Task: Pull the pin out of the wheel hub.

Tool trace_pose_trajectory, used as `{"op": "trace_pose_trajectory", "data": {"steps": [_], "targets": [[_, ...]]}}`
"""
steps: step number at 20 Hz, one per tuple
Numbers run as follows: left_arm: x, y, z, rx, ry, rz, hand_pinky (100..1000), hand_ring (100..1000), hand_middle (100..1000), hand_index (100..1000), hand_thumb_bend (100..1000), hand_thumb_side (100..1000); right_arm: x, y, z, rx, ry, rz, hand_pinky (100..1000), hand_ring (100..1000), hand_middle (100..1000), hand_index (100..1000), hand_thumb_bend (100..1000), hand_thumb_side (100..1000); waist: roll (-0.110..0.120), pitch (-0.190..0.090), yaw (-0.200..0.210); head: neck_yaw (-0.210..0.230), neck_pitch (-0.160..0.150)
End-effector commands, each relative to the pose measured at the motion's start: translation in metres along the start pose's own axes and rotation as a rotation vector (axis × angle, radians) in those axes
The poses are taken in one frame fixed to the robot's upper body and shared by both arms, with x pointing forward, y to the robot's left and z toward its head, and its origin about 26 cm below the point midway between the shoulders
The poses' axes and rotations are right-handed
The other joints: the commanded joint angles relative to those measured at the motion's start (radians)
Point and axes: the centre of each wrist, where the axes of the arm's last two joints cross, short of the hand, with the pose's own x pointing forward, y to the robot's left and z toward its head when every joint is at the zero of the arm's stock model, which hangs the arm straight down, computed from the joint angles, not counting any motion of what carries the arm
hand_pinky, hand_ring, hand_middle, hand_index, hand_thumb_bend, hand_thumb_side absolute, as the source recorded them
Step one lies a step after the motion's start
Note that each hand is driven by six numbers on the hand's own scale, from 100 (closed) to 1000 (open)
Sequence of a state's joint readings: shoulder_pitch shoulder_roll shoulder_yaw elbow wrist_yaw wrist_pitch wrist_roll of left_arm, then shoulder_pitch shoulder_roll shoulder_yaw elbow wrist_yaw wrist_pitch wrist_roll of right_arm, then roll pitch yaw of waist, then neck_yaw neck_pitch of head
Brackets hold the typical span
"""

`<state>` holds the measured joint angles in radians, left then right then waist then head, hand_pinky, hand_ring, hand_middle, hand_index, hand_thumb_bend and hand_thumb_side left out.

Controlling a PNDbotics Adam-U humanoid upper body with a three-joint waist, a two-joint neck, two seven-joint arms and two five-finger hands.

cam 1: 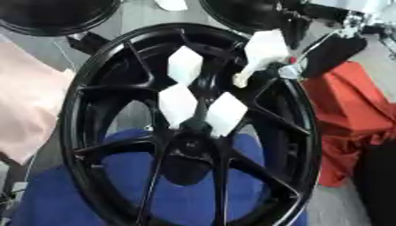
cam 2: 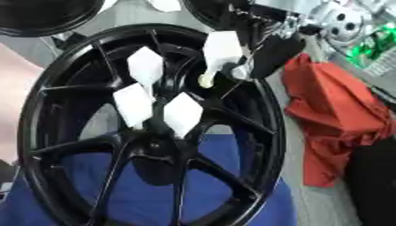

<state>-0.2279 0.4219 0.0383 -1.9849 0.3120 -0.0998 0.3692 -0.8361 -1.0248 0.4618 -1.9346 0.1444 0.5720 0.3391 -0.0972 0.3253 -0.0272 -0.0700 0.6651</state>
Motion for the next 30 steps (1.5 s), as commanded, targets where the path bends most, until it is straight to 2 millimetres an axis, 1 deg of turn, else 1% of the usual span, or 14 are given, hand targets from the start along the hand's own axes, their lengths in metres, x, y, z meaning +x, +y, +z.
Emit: {"op": "trace_pose_trajectory", "data": {"steps": [1, 5, 9, 11, 14, 16, 17, 19, 20, 21, 25, 28, 29, 30], "targets": [[0.007, 0.001, -0.004, 0.004, -0.030, 0.000, 839, 642, 632, 746, 154, 764, -0.021, -0.023, 0.021, -0.167, 0.078, 0.009, 580, 455, 393, 524, 223, 100, 0.009, -0.021, -0.004, 0.007, -0.020], [0.007, 0.001, -0.005, 0.012, -0.040, 0.001, 839, 640, 631, 746, 152, 764, -0.073, -0.028, 0.035, -0.347, 0.275, -0.080, 564, 441, 389, 522, 196, 100, 0.019, -0.009, -0.014, 0.014, -0.023], [0.008, 0.003, -0.006, 0.021, -0.048, -0.006, 838, 639, 630, 745, 149, 764, -0.131, -0.033, 0.050, -0.494, 0.491, -0.144, 594, 469, 417, 549, 222, 100, 0.028, 0.002, -0.023, 0.019, -0.024], [0.008, 0.003, -0.006, 0.025, -0.052, -0.008, 838, 638, 630, 745, 148, 764, -0.156, -0.033, 0.057, -0.534, 0.578, -0.151, 639, 524, 465, 603, 289, 100, 0.031, 0.006, -0.026, 0.019, -0.023], [0.008, 0.004, -0.006, 0.029, -0.054, -0.011, 838, 637, 629, 745, 147, 766, -0.190, -0.032, 0.067, -0.528, 0.687, -0.155, 681, 604, 541, 680, 338, 100, 0.035, 0.012, -0.029, 0.019, -0.021], [0.008, 0.004, -0.006, 0.031, -0.055, -0.013, 838, 637, 629, 745, 146, 766, -0.208, -0.033, 0.073, -0.508, 0.740, -0.162, 713, 653, 614, 729, 362, 100, 0.037, 0.015, -0.030, 0.020, -0.020], [0.008, 0.004, -0.006, 0.031, -0.056, -0.013, 838, 637, 629, 745, 146, 765, -0.215, -0.034, 0.076, -0.501, 0.762, -0.166, 736, 695, 695, 780, 387, 100, 0.038, 0.016, -0.030, 0.020, -0.020], [0.009, 0.004, -0.006, 0.031, -0.059, -0.014, 838, 637, 630, 745, 146, 766, -0.227, -0.035, 0.080, -0.486, 0.797, -0.172, 769, 760, 806, 841, 382, 100, 0.039, 0.018, -0.027, 0.020, -0.020], [0.009, 0.004, -0.007, 0.032, -0.059, -0.015, 838, 637, 630, 745, 146, 766, -0.232, -0.035, 0.082, -0.481, 0.813, -0.174, 783, 790, 840, 853, 377, 100, 0.039, 0.018, -0.026, 0.020, -0.019], [0.009, 0.004, -0.007, 0.033, -0.060, -0.015, 838, 637, 630, 745, 146, 766, -0.237, -0.036, 0.084, -0.478, 0.827, -0.179, 788, 798, 846, 854, 376, 100, 0.040, 0.019, -0.025, 0.021, -0.018], [0.008, 0.004, -0.006, 0.035, -0.059, -0.014, 838, 637, 630, 745, 146, 766, -0.244, -0.039, 0.087, -0.503, 0.845, -0.188, 779, 785, 836, 842, 388, 100, 0.041, 0.019, -0.025, 0.023, -0.016], [0.008, 0.004, -0.006, 0.035, -0.060, -0.014, 838, 637, 630, 745, 145, 765, -0.239, -0.043, 0.085, -0.535, 0.828, -0.184, 770, 770, 820, 833, 379, 100, 0.042, 0.017, -0.026, 0.021, -0.014], [0.008, 0.004, -0.006, 0.035, -0.060, -0.015, 838, 637, 630, 745, 145, 765, -0.236, -0.045, 0.084, -0.549, 0.815, -0.187, 757, 747, 791, 817, 381, 100, 0.042, 0.016, -0.025, 0.020, -0.013], [0.008, 0.004, -0.006, 0.034, -0.060, -0.015, 838, 637, 630, 745, 145, 765, -0.234, -0.047, 0.083, -0.569, 0.806, -0.190, 742, 713, 752, 795, 327, 100, 0.042, 0.016, -0.024, 0.019, -0.012]]}}
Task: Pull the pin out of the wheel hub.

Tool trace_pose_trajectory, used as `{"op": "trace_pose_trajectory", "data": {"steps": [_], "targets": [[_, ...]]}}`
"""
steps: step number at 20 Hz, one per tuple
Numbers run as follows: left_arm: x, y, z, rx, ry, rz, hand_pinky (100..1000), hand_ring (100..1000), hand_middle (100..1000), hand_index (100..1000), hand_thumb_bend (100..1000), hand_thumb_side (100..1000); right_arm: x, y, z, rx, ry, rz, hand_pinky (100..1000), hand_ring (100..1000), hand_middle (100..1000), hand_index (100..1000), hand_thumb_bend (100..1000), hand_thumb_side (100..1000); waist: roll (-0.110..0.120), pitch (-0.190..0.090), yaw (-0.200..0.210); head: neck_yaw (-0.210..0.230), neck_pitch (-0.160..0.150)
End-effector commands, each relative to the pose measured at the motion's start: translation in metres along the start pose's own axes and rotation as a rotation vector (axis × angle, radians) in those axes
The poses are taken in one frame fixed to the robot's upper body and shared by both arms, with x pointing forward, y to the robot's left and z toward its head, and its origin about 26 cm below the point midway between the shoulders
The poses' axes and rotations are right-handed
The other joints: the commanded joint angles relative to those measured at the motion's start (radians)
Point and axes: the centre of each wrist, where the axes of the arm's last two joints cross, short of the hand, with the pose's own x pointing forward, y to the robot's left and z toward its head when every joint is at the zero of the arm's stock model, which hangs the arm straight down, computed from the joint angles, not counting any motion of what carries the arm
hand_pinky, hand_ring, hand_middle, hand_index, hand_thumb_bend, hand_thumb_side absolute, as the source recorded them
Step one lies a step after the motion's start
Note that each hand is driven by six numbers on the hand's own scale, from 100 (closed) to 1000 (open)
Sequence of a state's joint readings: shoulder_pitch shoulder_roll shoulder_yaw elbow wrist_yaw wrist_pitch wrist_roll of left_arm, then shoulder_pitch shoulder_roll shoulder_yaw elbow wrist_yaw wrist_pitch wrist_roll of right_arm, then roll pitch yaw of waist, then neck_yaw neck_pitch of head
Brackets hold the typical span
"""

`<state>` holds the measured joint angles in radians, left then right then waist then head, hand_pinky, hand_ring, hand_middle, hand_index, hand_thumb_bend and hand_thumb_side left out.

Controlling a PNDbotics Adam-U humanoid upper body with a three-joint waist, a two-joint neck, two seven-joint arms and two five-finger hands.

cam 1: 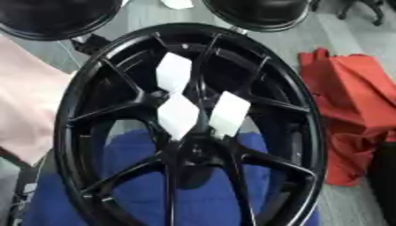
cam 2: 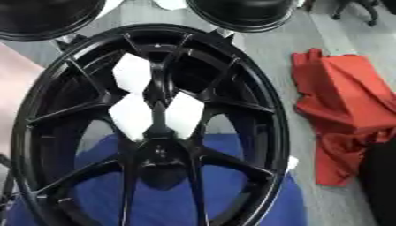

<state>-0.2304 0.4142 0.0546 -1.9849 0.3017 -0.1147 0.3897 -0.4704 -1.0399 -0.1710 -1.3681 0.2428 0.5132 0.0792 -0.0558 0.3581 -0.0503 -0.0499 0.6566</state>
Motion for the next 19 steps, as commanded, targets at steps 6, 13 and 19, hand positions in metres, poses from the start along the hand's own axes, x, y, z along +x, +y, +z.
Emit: {"op": "trace_pose_trajectory", "data": {"steps": [6, 13, 19], "targets": [[0.008, 0.001, -0.006, -0.005, -0.041, -0.011, 837, 637, 629, 745, 142, 764, 0.040, -0.023, 0.014, -0.183, -0.166, -0.135, 667, 571, 596, 685, 113, 294, 0.002, -0.018, 0.005, -0.002, -0.009], [0.008, 0.000, -0.006, -0.008, -0.041, -0.006, 837, 638, 630, 745, 142, 760, 0.069, -0.013, 0.028, -0.130, -0.346, -0.191, 667, 546, 570, 659, 100, 278, 0.002, -0.021, 0.013, -0.009, -0.012], [0.008, 0.001, -0.006, -0.007, -0.041, -0.005, 836, 638, 630, 745, 142, 758, 0.083, -0.011, 0.036, -0.085, -0.414, -0.177, 661, 537, 562, 652, 100, 279, 0.002, -0.026, 0.016, -0.014, -0.011]]}}
